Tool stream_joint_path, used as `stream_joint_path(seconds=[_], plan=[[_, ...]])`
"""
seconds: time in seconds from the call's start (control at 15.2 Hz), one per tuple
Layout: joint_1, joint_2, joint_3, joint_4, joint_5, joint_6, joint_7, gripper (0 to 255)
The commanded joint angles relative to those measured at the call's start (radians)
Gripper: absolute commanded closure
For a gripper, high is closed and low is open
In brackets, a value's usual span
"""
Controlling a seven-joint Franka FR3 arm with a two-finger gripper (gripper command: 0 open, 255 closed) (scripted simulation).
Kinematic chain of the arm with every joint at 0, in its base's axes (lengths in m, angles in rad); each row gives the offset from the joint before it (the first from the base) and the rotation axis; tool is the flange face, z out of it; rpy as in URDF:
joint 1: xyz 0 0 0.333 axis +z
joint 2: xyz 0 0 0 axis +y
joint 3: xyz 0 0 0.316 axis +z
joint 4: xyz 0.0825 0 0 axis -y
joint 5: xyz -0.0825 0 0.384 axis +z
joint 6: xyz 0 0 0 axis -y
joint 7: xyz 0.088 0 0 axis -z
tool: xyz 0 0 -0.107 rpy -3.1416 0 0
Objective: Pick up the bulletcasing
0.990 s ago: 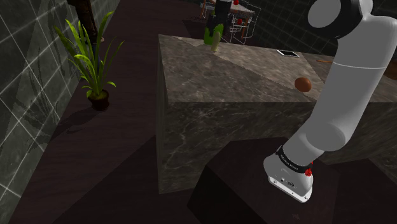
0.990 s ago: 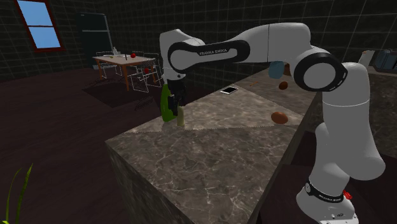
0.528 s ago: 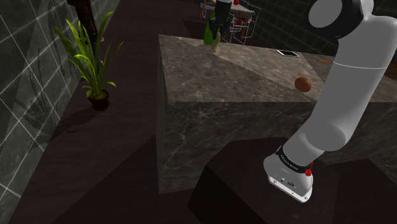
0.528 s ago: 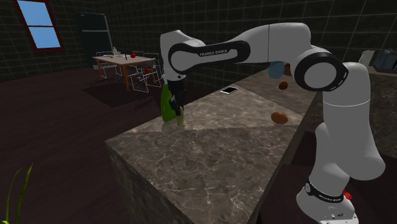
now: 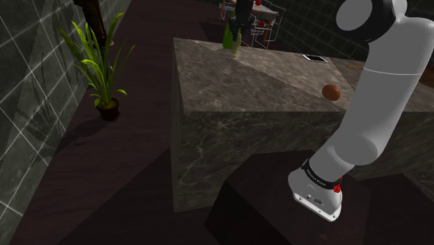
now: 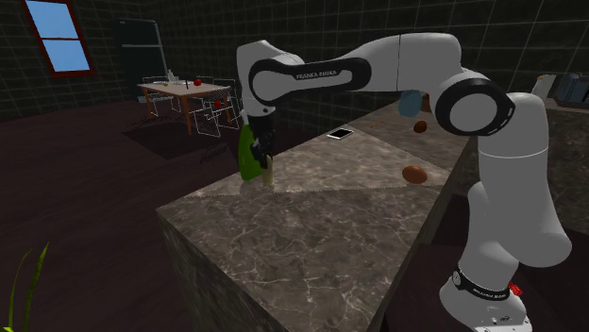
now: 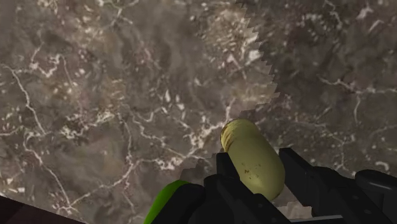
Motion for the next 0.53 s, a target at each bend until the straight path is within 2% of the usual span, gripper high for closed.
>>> stream_joint_path(seconds=[0.0, 0.46], plan=[[-0.001, 0.001, 0.000, 0.026, 0.000, -0.026, -0.002, 255], [-0.007, 0.028, -0.002, 0.162, 0.005, -0.134, -0.011, 255]])
